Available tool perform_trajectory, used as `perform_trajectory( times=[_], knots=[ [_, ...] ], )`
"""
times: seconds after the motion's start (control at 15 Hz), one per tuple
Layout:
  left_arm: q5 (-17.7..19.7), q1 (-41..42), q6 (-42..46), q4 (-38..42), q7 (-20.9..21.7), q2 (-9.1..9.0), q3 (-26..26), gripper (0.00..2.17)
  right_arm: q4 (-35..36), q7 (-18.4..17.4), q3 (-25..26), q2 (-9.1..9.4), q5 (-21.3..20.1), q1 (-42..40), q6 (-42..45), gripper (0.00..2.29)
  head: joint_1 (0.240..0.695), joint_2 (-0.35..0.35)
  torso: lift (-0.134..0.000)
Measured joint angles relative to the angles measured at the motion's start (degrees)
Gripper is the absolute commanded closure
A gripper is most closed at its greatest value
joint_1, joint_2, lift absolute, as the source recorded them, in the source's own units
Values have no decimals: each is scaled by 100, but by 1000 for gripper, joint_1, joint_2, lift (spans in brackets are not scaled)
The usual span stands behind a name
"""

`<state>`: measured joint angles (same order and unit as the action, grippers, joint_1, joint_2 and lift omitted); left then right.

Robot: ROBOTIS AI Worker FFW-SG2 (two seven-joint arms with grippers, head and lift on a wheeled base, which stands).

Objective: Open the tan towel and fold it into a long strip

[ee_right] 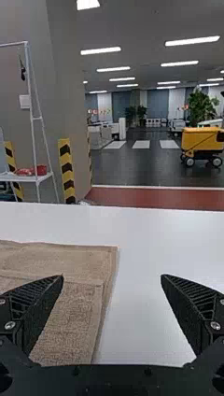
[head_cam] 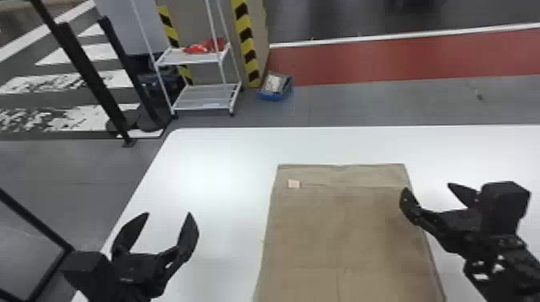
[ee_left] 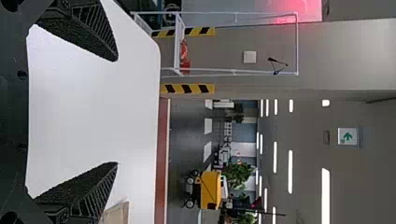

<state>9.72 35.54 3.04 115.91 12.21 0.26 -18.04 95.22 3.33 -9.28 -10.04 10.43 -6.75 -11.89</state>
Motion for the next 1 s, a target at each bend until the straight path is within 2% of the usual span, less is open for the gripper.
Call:
perform_trajectory(
  times=[0.4, 0.67, 0.93, 1.0],
  knots=[
    [-40, -115, -137, -61, -11, 0, 90, 80, -827, 503, -220, 81, -45, 609, -40, 248, 695, 238, -121],
    [-41, -151, -142, -116, -17, 0, 146, 80, -1047, 610, -328, 112, -163, 714, -78, 407, 695, 245, -121],
    [-41, -147, -142, -120, -13, 0, 152, 80, -1079, 607, -362, 121, -172, 688, -90, 410, 695, 249, -121],
    [-41, -144, -142, -117, -9, 0, 155, 80, -1069, 607, -363, 122, -164, 675, -73, 471, 695, 250, -121]
  ],
)
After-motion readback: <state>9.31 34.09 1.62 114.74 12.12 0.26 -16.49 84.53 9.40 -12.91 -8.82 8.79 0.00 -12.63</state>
